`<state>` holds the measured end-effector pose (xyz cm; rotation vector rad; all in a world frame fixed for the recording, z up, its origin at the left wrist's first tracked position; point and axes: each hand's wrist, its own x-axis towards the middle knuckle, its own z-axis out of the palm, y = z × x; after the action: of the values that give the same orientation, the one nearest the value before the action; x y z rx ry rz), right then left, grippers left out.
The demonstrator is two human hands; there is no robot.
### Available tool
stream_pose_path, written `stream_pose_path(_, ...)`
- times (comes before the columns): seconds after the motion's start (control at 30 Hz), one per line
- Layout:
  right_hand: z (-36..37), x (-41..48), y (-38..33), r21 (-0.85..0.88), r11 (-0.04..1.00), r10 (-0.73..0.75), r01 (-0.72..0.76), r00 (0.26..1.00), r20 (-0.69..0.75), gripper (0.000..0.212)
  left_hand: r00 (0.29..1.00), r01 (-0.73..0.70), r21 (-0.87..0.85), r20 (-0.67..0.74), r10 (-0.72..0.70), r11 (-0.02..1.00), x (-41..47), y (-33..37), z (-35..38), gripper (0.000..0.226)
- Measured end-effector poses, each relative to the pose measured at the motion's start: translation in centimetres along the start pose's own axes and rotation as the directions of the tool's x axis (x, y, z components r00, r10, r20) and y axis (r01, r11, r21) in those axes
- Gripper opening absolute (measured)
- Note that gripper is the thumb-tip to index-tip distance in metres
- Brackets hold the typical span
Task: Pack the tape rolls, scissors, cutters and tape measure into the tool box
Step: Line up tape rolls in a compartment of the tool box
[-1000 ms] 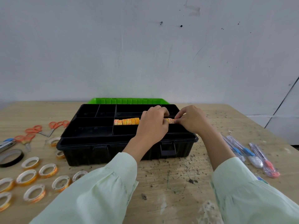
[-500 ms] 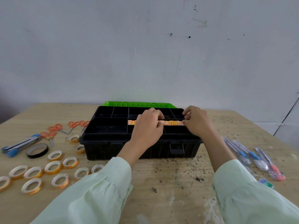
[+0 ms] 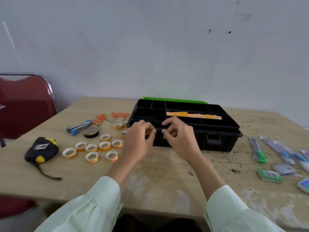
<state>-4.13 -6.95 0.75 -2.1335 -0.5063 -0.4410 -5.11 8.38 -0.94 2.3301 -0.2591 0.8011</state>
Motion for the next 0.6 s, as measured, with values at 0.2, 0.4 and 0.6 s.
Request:
stream_pose_path(0.2,4.7,-0.9,-0.3,-0.173,0.985,0.024,0.025,0.960,0.280,0.021,0.978,0.171,0.138,0.092,-0.185,0.976,-3.2,-4.2,-2.2,0.016)
stream_pose_path(0.4,6.9,-1.3,-0.2,-0.340,0.940,0.135,-0.009,0.927,0.350,0.019,0.963,0.230,0.229,0.083,-0.255,0.946,-5.2,-5.2,-3.2,0.014)
stream_pose_path(0.6,6.2,-1.4,-0.4,-0.279,0.960,0.107,-0.012,0.938,0.329,0.011,0.962,0.198,0.303,0.121,-0.243,0.932,-5.4,-5.4,-3.1,0.012)
